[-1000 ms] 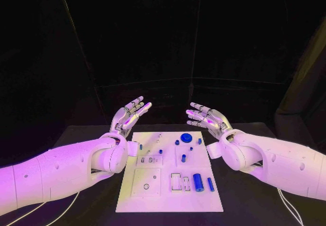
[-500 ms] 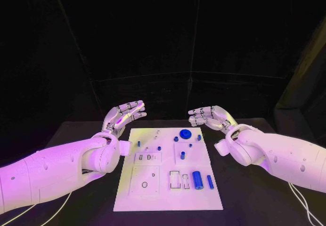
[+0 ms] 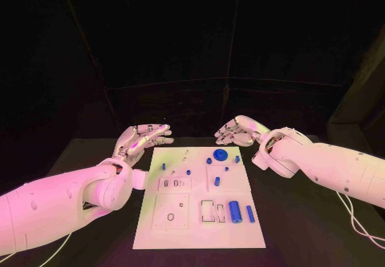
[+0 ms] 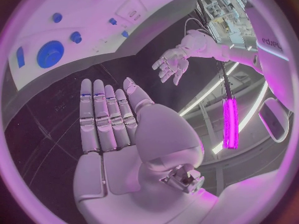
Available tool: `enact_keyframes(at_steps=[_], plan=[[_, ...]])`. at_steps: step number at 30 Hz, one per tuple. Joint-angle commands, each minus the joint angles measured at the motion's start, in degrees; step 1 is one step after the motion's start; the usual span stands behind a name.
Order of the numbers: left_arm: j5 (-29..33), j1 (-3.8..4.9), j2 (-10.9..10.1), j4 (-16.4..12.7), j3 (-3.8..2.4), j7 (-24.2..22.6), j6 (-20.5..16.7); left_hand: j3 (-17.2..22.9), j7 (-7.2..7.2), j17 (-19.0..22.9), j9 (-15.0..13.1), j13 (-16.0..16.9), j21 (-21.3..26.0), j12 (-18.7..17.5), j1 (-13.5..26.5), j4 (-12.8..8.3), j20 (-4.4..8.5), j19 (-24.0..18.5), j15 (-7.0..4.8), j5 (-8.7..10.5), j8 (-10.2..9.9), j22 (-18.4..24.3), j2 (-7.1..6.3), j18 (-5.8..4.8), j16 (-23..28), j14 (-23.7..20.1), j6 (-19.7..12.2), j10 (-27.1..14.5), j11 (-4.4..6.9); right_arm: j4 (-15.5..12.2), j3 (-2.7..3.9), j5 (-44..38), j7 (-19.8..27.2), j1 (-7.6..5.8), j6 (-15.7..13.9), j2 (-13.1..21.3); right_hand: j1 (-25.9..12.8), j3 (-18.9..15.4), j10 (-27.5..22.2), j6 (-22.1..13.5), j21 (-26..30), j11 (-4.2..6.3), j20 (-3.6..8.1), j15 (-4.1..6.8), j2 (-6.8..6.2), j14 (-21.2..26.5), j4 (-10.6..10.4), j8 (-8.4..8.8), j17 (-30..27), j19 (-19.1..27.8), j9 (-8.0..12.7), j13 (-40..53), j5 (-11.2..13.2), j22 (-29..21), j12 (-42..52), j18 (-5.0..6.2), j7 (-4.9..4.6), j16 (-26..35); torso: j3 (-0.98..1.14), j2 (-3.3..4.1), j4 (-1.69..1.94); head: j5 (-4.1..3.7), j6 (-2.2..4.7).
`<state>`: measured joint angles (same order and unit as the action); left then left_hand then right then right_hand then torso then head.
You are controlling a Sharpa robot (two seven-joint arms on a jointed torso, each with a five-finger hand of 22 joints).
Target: Assemble the parts on the task board
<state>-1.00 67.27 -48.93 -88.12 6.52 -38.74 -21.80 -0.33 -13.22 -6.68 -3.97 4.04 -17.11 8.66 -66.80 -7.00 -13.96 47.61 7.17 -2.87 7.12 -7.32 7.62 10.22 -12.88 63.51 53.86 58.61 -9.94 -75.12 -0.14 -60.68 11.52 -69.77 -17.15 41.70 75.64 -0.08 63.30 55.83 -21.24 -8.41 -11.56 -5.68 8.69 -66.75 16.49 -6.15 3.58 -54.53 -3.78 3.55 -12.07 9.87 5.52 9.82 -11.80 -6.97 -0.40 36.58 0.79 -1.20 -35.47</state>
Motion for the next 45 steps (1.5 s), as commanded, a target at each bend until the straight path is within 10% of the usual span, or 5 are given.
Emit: enact_keyframes(at_steps=[1,13,26,45], plan=[[-2.80,0.28,-0.33,-1.21,-0.05,-3.92,3.70,0.00,0.02,-0.10,0.08,0.04,-0.24,0.04,-0.38,-0.44,0.06,0.50,-0.12,-0.17,0.30,0.13,0.49,0.47,0.00,0.51,0.46,0.55,0.09,0.57,-0.01,-16.80,-8.11,-0.86,5.55,-1.02,1.54,1.92,5.22,3.23,-7.92,1.79,2.89,3.00,-1.48,-10.41,0.08,0.85,1.22,-4.62,-0.04,0.26,0.30,4.25,-1.00,0.71,1.11,-2.10,-0.30,1.40,0.57,-0.56,-0.21],[-3.05,0.77,-0.37,-2.14,-0.05,-3.53,5.11,0.07,-0.13,-0.04,0.19,-0.17,0.30,-0.73,-0.04,-0.59,0.02,0.52,0.05,-0.16,-0.12,0.66,0.68,0.37,1.00,0.24,0.44,0.36,-0.08,0.50,0.05,-33.13,-13.27,-1.96,7.95,-3.30,-1.46,2.74,4.55,3.50,-19.42,3.28,5.62,5.64,-3.40,-19.72,-0.19,2.38,9.82,-8.74,0.02,0.22,3.00,10.99,-1.84,0.56,2.44,-12.61,-0.36,3.69,1.31,-1.12,-0.09],[-3.07,1.11,-0.09,-2.18,-0.05,-2.75,5.89,0.11,-0.12,-0.08,0.19,-0.17,0.42,-0.91,0.06,-0.67,0.02,0.67,0.04,-0.15,-0.23,0.82,0.77,0.40,1.21,0.43,0.52,0.50,-0.07,1.94,0.07,-36.83,-15.09,-2.16,10.22,-5.52,-2.24,4.16,1.05,0.65,-27.03,2.92,5.52,5.62,-4.32,-19.11,-0.34,2.37,17.74,-7.08,-0.01,0.28,3.28,15.85,-1.53,0.65,2.71,-22.75,-0.09,5.23,1.75,-1.67,1.04],[-3.06,1.32,0.22,-1.69,-0.05,-1.82,6.40,0.06,-0.29,-0.05,0.24,-0.23,0.64,-1.29,0.20,-0.80,-0.05,0.71,0.15,-0.15,-0.53,1.05,0.66,0.37,1.66,0.30,0.25,0.29,-0.21,3.87,0.05,-37.20,-14.54,-2.16,12.54,-7.20,-2.87,6.06,1.70,0.99,-36.27,3.14,5.52,5.69,-3.91,-18.63,-0.40,2.28,22.98,-8.94,-0.04,0.28,3.25,25.45,-1.32,-0.33,2.87,-30.62,0.03,5.88,2.02,-1.75,0.87]])
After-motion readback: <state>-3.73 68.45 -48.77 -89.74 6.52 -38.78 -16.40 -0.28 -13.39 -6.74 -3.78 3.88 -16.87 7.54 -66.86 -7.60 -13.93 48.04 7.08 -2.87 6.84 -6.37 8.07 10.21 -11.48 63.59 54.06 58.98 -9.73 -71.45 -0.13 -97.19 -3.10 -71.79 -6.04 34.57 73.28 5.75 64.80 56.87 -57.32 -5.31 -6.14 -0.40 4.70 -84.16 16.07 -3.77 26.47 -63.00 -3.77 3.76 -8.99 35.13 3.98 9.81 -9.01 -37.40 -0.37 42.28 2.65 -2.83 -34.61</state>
